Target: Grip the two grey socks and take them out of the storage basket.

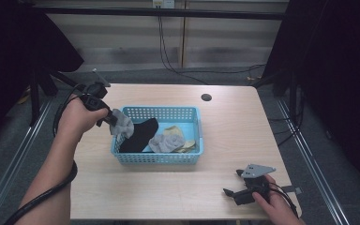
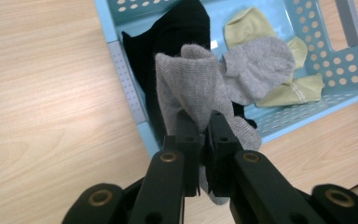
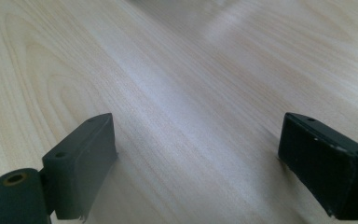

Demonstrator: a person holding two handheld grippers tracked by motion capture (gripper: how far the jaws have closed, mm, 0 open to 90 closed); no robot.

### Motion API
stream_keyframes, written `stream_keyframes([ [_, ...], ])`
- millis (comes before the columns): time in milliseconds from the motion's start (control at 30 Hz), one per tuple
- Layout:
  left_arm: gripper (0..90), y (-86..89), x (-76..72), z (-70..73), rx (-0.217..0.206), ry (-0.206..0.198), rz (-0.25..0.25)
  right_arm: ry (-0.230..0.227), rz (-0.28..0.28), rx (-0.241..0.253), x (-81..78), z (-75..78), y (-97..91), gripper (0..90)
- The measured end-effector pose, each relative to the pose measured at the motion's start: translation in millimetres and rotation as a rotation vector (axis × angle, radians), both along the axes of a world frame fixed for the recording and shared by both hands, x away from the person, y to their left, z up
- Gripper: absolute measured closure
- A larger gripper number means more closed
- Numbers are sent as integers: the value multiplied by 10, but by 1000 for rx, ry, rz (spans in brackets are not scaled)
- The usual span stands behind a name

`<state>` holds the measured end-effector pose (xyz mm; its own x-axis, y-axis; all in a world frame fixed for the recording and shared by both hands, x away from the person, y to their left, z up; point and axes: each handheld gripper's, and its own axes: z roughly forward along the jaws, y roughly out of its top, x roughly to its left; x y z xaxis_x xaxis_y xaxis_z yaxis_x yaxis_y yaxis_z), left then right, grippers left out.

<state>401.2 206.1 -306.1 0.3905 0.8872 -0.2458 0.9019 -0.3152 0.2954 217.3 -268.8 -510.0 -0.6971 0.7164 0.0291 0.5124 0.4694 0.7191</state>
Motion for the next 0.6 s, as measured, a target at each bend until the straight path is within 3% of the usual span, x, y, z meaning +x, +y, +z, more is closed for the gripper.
stream_keyframes([
  [600,855,430,-160,-38,20,6,62,0,-2,2,-1,-2,2,107],
])
